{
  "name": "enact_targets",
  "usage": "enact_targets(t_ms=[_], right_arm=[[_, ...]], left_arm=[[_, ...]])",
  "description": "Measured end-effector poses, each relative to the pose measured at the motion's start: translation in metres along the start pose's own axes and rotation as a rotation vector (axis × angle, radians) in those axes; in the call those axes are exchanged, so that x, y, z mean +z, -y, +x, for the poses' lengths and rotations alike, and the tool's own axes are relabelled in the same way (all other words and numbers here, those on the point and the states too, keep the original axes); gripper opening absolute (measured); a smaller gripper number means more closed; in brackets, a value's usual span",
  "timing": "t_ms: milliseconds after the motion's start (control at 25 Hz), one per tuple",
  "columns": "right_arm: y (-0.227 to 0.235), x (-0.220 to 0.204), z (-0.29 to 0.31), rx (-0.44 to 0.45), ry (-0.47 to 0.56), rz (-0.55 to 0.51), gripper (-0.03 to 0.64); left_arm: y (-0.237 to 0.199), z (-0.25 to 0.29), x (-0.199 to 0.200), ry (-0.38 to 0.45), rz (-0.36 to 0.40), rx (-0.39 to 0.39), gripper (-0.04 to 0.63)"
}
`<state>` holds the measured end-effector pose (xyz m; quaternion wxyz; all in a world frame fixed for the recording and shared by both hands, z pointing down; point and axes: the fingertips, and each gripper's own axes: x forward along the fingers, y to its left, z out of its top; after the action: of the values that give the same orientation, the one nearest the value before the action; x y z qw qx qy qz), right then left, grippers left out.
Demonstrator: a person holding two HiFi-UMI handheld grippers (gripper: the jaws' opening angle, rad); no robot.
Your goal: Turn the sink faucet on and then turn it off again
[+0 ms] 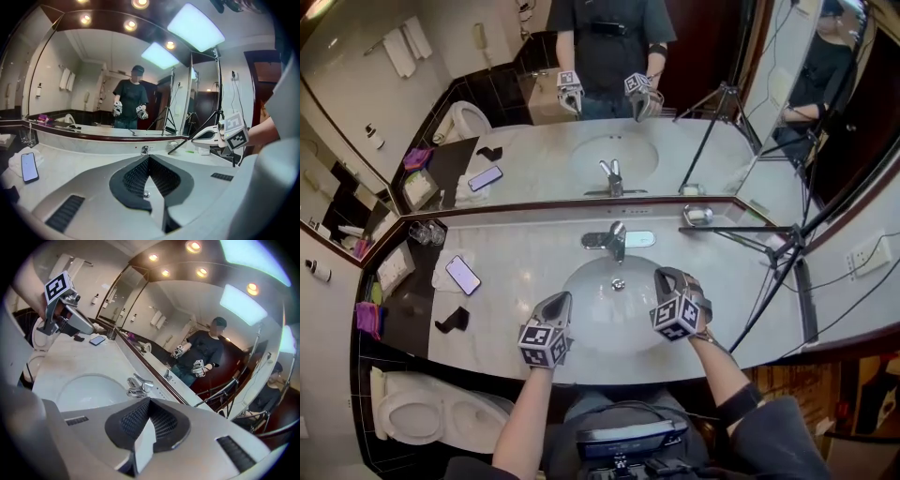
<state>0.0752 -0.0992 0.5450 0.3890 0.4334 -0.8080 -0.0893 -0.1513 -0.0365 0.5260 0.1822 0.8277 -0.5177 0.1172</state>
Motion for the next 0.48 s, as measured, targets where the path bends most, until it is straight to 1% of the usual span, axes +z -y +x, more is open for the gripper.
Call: enact_targets(t_ms=[240, 360, 480], right_arm=[[0.017, -0.038, -0.024, -0.003, -0.015, 0.316, 0.017], [0.024, -0.047, -0.038, -0.018, -0.01, 0.417, 0.017], [0.027, -0.057, -0.045, -0.017, 0.024, 0.539, 0.017]], left_arm=[[-0.001, -0.004, 0.007, 0.011, 0.013, -0.004, 0.003], [-0.002, -0.006, 0.008, 0.013, 0.011, -0.005, 0.003], [-0.003, -0.008, 0.008, 0.014, 0.007, -0.008, 0.003]])
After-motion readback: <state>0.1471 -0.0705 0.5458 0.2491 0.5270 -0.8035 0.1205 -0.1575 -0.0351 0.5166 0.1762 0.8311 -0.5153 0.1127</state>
